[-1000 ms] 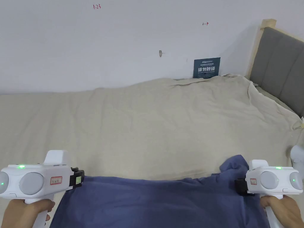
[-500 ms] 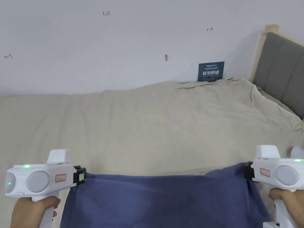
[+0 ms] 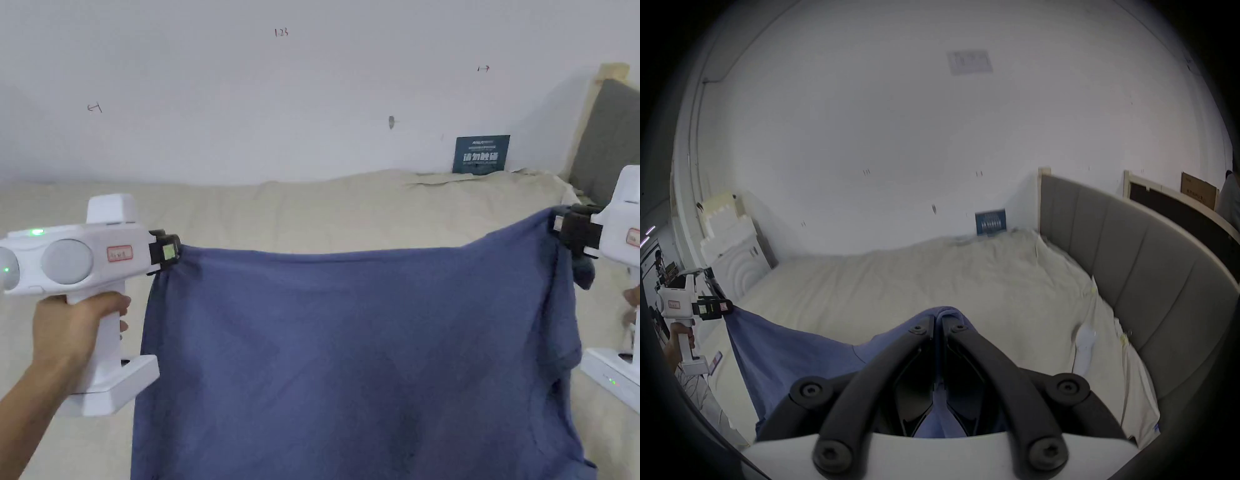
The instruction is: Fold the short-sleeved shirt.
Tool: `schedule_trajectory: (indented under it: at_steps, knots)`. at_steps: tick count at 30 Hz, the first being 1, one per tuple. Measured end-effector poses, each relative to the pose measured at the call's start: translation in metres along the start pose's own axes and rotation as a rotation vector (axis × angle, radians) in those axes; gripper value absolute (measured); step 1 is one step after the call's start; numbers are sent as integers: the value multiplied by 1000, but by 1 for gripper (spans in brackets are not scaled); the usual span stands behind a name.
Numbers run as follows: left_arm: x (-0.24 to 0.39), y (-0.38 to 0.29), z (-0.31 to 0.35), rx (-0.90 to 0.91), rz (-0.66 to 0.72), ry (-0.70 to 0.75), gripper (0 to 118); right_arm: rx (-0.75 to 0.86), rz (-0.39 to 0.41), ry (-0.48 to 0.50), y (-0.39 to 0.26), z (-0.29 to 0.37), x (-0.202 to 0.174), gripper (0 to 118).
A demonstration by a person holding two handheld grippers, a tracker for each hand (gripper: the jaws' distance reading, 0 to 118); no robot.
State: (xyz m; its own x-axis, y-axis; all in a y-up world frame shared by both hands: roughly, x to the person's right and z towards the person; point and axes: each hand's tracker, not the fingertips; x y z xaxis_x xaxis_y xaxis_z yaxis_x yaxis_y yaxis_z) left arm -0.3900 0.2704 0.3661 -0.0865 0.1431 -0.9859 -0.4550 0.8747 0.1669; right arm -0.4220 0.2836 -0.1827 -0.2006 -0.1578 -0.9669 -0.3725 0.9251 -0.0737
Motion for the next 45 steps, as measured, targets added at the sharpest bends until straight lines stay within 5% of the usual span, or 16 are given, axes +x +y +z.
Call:
schedule_trajectory:
  at_steps: [21,45]
  knots:
    - [24,182,65,324,-90,49,4,346,74,4,177,21,-40,2]
    - [6,-14,-82,-99,-85,83,4,0,-61,-74,-24,-84,18,2]
